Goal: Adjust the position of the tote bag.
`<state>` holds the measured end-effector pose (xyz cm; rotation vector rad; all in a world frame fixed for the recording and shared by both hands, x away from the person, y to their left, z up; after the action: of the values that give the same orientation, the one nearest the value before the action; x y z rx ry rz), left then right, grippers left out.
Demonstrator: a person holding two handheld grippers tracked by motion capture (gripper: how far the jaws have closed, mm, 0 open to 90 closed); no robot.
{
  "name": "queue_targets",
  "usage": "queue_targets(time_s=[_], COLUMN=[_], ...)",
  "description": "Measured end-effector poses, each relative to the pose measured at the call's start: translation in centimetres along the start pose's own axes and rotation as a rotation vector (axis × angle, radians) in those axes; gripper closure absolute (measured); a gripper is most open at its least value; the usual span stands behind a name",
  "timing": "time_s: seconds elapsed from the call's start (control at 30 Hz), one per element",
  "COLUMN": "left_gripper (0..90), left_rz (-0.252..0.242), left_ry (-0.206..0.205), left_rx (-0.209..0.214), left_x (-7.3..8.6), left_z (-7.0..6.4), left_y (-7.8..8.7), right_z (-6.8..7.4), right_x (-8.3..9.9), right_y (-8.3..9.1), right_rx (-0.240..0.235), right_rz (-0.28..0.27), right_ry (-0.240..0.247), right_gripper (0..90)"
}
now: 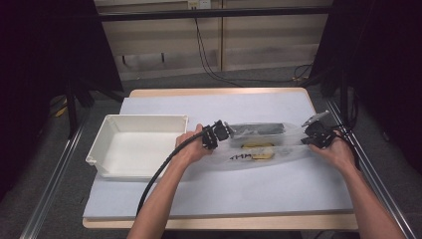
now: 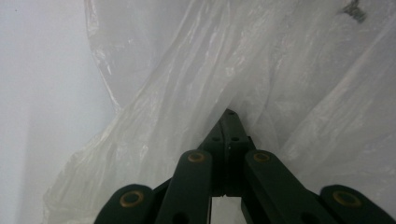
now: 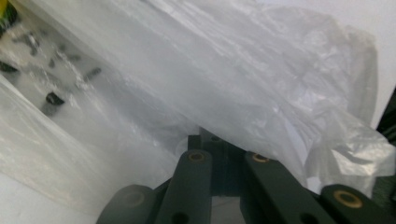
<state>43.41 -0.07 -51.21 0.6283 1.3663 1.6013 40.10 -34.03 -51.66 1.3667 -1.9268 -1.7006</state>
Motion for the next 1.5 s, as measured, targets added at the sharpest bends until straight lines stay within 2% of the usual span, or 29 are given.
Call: queue_targets(time_s=[0.1,0.2,0.27,0.33,0.4,0.43,0.5,0.6,0.63,0.67,0.7,0.77,0.83,0.93,1.0,1.1,1.2,1.3,1.33,1.4,1.5], left_gripper=[90.0,90.0,90.0,90.0,90.0,90.0,90.0,90.0,90.0,90.0,90.0,90.0,90.0,90.0,90.0,90.0,90.0,90.0,90.0,90.0,90.0], left_rz=[-0.006,-0.002,0.013,0.018,0.023,0.021,0.017,-0.037,-0.064,-0.1,-0.116,-0.194,-0.262,-0.359,-0.398,-0.424,-0.415,-0.404,-0.399,-0.385,-0.388], left_ry=[0.021,0.01,-0.007,-0.016,-0.006,-0.006,0.0,0.041,0.034,0.045,0.043,0.07,0.073,0.076,0.06,0.046,0.026,0.025,0.038,0.046,0.05], left_rx=[0.019,0.012,0.0,-0.009,-0.012,-0.014,0.01,0.069,0.086,0.12,0.162,0.188,0.207,0.258,0.279,0.317,0.318,0.334,0.341,0.344,0.331], left_x=[0.1,0.0,0.1,0.1,0.1,0.1,0.1,0.0,-0.1,-0.3,-0.5,-1.0,-1.5,-2.2,-2.7,-3.3,-4.1,-5.1,-5.4,-5.9,-6.6], left_z=[0.2,0.1,0.1,0.1,0.2,0.2,0.2,0.2,0.2,-0.1,-0.2,-0.6,-1.1,-2.1,-2.8,-3.9,-4.7,-5.3,-5.5,-5.5,-5.3], left_y=[0.0,-0.1,0.0,-0.1,-0.1,-0.1,0.0,0.6,0.9,1.4,2.0,3.0,4.1,5.6,6.1,6.0,5.2,4.3,4.0,3.3,2.7], right_z=[-0.1,-0.3,-0.2,-0.1,-0.1,0.0,0.1,0.2,0.5,0.8,1.1,1.8,2.6,3.8,4.6,5.8,7.0,8.2,8.6,9.2,9.6], right_x=[0.4,1.0,1.1,1.0,0.8,0.8,0.8,0.7,0.5,0.2,-0.1,-0.8,-1.6,-2.5,-3.1,-4.1,-5.5,-6.9,-7.2,-7.9,-8.1], right_y=[0.1,0.3,0.3,0.3,0.3,0.3,0.4,0.6,0.7,0.9,1.2,1.8,2.3,3.5,4.2,4.9,5.2,4.3,3.8,2.5,1.1], right_rx=[-0.015,-0.015,-0.013,0.019,0.025,0.02,0.021,-0.004,-0.015,-0.032,-0.041,-0.07,-0.067,-0.079,-0.098,-0.12,-0.153,-0.179,-0.181,-0.204,-0.212], right_rz=[-0.005,-0.024,-0.021,-0.001,0.014,0.016,0.0,-0.076,-0.115,-0.148,-0.177,-0.248,-0.273,-0.337,-0.389,-0.436,-0.474,-0.455,-0.439,-0.426,-0.403], right_ry=[-0.034,-0.049,-0.05,-0.028,-0.015,-0.029,-0.038,-0.069,-0.067,-0.067,-0.068,-0.075,-0.044,-0.032,-0.029,-0.013,0.016,0.058,0.067,0.07,0.059], right_gripper=[90.0,90.0,90.0,90.0,90.0,90.0,90.0,90.0,90.0,90.0,90.0,90.0,90.0,90.0,90.0,90.0,90.0,90.0,90.0,90.0,90.0])
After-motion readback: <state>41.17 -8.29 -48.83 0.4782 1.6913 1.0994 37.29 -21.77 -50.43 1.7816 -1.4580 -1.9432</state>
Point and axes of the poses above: each handheld gripper's, and its own axes: y roughly backward along the jaws, x roughly out of its underside, z roughly to its left, the point moved 6 cm from there along -y, roughly forward along the jaws, and after that the axes turned 14 degrees about y, right-handed, at the moved point
